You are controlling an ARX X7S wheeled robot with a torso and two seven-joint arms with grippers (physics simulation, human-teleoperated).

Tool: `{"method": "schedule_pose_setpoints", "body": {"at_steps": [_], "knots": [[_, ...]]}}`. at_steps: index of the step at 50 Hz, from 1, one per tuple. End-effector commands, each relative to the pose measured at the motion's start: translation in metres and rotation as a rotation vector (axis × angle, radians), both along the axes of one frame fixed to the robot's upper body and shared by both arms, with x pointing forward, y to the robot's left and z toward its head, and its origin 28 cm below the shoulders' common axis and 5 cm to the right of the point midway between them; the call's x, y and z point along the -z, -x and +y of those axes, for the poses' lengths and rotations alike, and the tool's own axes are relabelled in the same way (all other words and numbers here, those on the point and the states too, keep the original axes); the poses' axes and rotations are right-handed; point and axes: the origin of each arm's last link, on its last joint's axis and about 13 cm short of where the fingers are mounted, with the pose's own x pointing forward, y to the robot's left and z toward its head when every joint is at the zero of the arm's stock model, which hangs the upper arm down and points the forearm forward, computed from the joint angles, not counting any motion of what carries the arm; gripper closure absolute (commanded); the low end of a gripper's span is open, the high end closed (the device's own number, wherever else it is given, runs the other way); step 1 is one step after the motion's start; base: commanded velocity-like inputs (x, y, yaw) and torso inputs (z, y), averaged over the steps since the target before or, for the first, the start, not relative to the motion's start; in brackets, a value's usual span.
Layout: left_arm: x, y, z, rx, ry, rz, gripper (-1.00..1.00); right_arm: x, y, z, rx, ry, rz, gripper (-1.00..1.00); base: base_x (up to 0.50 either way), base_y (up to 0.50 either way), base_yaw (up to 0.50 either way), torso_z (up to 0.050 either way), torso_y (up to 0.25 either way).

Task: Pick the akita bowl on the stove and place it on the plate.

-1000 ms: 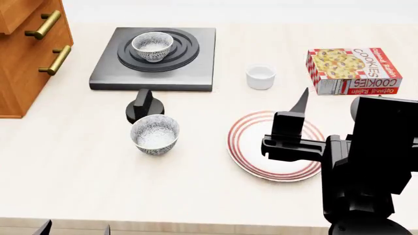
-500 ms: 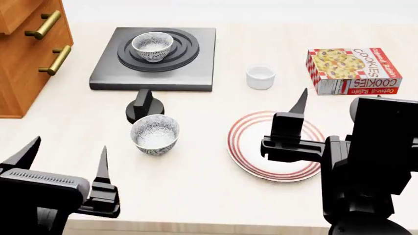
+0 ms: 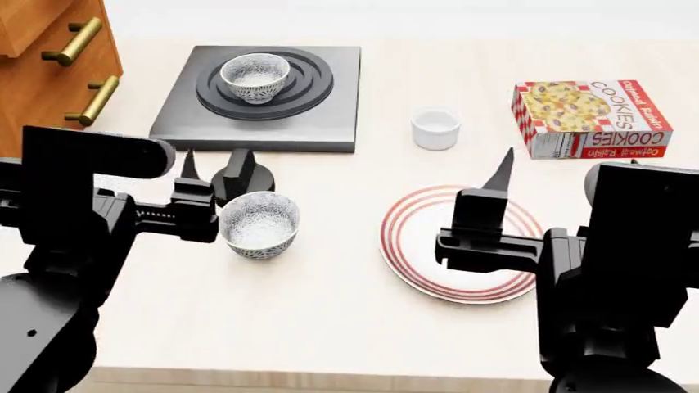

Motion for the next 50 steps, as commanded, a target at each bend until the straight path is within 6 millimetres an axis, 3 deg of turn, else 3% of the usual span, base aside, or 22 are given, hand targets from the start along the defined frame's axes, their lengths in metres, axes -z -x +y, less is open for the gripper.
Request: {"method": "schedule_pose_setpoints", "body": {"at_steps": [1, 50], "knots": [[-0.015, -0.011, -0.002, -0.006, 0.024, 0.04, -1.0, 0.0, 0.0, -0.001, 0.0, -0.026, -0.01, -1.0, 0.0, 0.0, 0.0, 0.0, 0.0], [-0.026, -0.012, -0.003, 0.005, 0.02, 0.016, -1.0, 0.001, 0.0, -0.002, 0.003, -0.033, -0.01, -1.0, -0.01, -0.16, 0.0, 0.0, 0.0]]}}
